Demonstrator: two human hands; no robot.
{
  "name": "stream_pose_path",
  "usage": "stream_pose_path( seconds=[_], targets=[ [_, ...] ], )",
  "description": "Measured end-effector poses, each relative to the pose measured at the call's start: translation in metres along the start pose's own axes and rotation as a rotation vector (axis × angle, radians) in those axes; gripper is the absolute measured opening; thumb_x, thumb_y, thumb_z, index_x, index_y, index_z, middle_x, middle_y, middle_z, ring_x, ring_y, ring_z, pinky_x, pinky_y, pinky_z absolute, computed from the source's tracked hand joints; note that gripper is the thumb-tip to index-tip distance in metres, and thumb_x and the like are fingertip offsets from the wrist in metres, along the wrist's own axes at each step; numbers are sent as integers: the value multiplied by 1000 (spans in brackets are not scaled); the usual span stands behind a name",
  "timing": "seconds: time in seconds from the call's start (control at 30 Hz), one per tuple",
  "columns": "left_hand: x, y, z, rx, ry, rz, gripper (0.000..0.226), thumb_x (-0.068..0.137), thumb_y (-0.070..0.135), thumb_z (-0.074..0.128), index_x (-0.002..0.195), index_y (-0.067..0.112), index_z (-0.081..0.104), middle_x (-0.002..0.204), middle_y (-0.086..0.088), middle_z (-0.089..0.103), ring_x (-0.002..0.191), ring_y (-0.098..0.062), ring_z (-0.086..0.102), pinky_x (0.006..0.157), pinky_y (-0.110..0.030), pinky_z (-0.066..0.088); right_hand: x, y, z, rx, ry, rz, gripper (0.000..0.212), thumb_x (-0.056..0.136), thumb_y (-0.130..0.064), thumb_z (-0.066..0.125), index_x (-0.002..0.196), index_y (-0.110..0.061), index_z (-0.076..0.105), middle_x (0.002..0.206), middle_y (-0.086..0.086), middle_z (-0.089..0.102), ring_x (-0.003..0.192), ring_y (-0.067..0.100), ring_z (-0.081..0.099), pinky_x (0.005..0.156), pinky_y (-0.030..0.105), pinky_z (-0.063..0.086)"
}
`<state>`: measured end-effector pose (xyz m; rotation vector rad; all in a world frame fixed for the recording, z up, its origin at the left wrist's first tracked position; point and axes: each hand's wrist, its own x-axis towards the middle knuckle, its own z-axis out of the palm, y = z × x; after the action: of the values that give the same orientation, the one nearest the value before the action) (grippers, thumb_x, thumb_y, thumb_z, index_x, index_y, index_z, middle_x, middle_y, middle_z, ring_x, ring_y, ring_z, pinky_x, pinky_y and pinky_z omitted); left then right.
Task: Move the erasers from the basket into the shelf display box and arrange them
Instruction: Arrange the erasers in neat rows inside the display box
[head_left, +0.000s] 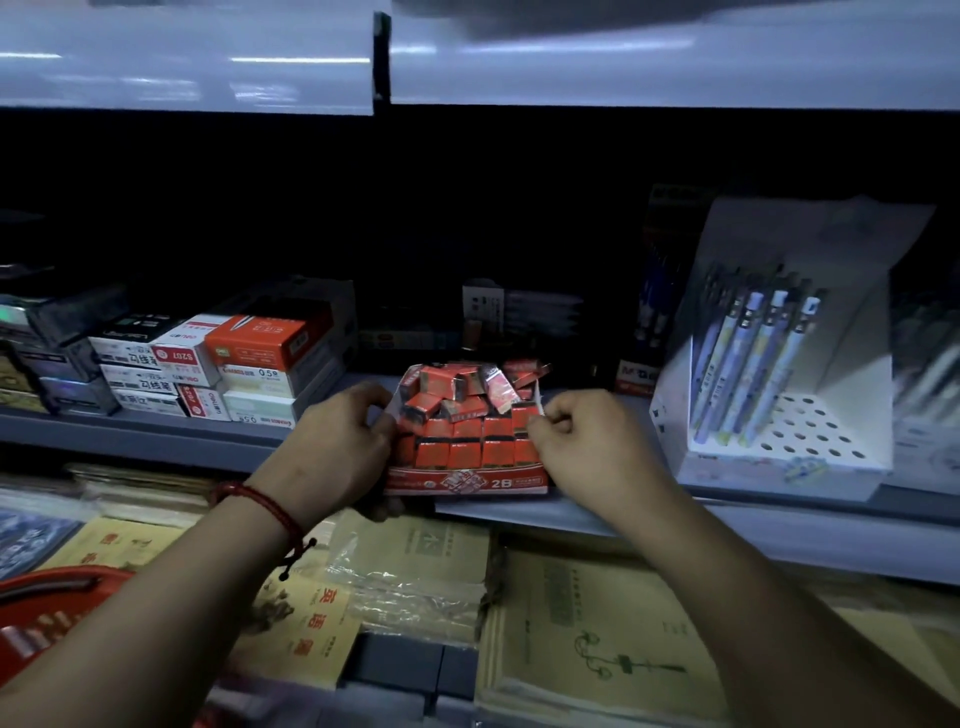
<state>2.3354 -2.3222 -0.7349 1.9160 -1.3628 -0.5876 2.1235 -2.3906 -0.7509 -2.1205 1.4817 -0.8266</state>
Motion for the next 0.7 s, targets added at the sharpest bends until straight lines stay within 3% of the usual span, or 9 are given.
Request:
stream_pose_path(
  seconds=[0.07, 0.17, 0.23, 0.33, 0.4, 0.47, 0.6, 0.7],
  targets=[
    [-6, 1, -5, -175, -7, -122, 13, 101, 28, 56, 105, 17, 52, 89, -25, 68, 52, -39, 71, 45, -41, 58, -5, -6, 7, 44, -23, -44, 32, 91, -25, 56, 69, -2, 58, 57, 13, 56, 51, 20, 48, 50, 39, 41],
    [-15, -3, -17, -301, 13, -225, 23, 97, 31, 63, 112, 16, 52, 97, -25, 67, 52, -35, 70, 42, -36, 55, -13, -16, 11, 118, -146, -107, 39, 97, -40, 54, 77, -9, 66, 66, 2, 67, 60, 13, 62, 58, 35, 48],
    [-19, -9, -22, -326, 48, -254, 21, 98, 25, 62, 115, 16, 52, 99, -27, 66, 49, -32, 68, 39, -33, 53, -12, -18, 8, 168, -261, -111, 44, 100, -47, 48, 80, -12, 66, 72, -4, 67, 65, 10, 61, 63, 33, 49],
    [-21, -20, -24, -359, 119, -278, 10, 103, 16, 51, 113, 10, 52, 95, -29, 66, 48, -34, 66, 38, -30, 50, 1, -10, 0, 164, -132, -112, 33, 102, -37, 50, 84, -14, 67, 76, -3, 59, 66, 11, 54, 64, 31, 43],
    [-22, -24, -21, -369, 172, -305, 14, 105, 16, 48, 114, 7, 51, 91, -29, 67, 48, -35, 65, 37, -28, 48, 14, -1, -6, -14, 54, -122, 24, 100, -27, 52, 112, -14, 69, 104, 3, 60, 95, 19, 58, 83, 31, 47],
    [-21, -25, -18, -400, 207, -335, 15, 105, 17, 48, 109, 4, 53, 94, -29, 67, 51, -35, 66, 37, -27, 49, 24, 7, -9, -232, 89, -121, 36, 98, -24, 51, 130, -10, 58, 120, 11, 54, 115, 29, 47, 96, 35, 42],
    [-20, -23, -16, -579, 226, -390, 27, 102, 24, 56, 103, -3, 59, 92, -27, 71, 53, -28, 68, 39, -24, 51, 36, 9, -6, -385, -1, -88, 36, 99, -29, 48, 126, -6, 53, 119, 17, 53, 116, 35, 47, 94, 39, 42],
    [-22, -16, -21, -697, 206, -391, 30, 101, 32, 56, 107, 3, 62, 92, -16, 75, 75, -29, 74, 54, -31, 60, 46, 10, -1, -475, -63, -59, 33, 100, -34, 46, 116, -7, 56, 118, 19, 57, 112, 38, 52, 90, 40, 43]
  ],
)
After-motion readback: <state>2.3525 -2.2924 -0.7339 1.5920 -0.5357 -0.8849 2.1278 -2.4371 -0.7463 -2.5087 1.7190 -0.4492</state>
